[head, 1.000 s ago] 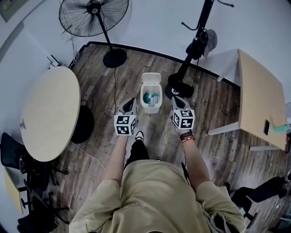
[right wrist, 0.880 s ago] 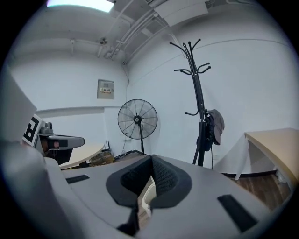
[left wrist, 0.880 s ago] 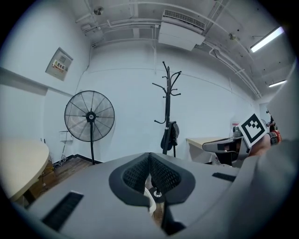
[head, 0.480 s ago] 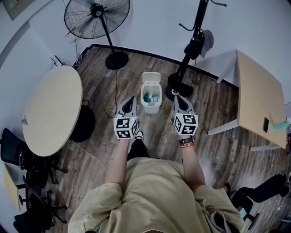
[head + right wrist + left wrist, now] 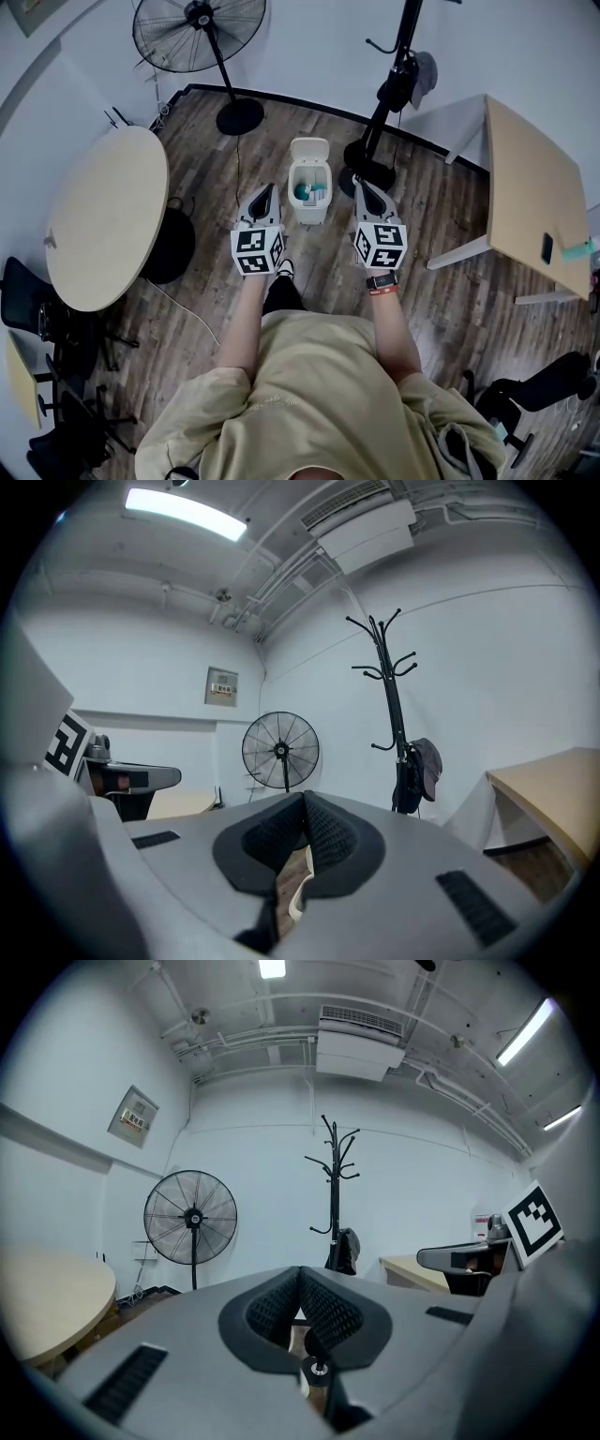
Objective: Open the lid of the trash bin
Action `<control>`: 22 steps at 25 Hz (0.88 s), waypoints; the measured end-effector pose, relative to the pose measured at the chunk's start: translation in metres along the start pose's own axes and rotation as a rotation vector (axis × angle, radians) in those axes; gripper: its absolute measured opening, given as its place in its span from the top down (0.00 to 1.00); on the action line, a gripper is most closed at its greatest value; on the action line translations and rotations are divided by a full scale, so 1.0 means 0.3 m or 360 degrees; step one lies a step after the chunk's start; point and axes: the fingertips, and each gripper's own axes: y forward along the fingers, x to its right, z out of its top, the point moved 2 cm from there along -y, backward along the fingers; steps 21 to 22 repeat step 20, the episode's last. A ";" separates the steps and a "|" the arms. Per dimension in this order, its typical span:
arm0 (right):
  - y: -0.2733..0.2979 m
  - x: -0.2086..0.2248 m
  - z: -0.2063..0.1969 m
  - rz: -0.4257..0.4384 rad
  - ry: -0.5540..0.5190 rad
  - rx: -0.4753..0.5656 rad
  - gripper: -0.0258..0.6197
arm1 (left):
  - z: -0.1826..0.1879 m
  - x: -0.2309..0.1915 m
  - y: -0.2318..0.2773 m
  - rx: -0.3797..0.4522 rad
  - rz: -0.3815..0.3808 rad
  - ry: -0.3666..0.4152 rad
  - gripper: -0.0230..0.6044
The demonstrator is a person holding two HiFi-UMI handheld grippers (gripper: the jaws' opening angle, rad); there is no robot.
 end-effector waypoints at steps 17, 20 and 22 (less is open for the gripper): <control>0.076 0.059 -0.078 0.0023 0.0052 -0.0095 0.94 | -0.038 0.033 0.130 0.0010 -0.0088 -0.0057 0.92; 0.165 0.101 -0.098 0.0017 0.0057 -0.0113 0.94 | -0.055 0.006 0.230 0.0008 -0.0102 -0.0055 0.92; 0.165 0.101 -0.098 0.0017 0.0057 -0.0113 0.94 | -0.055 0.006 0.230 0.0008 -0.0102 -0.0055 0.92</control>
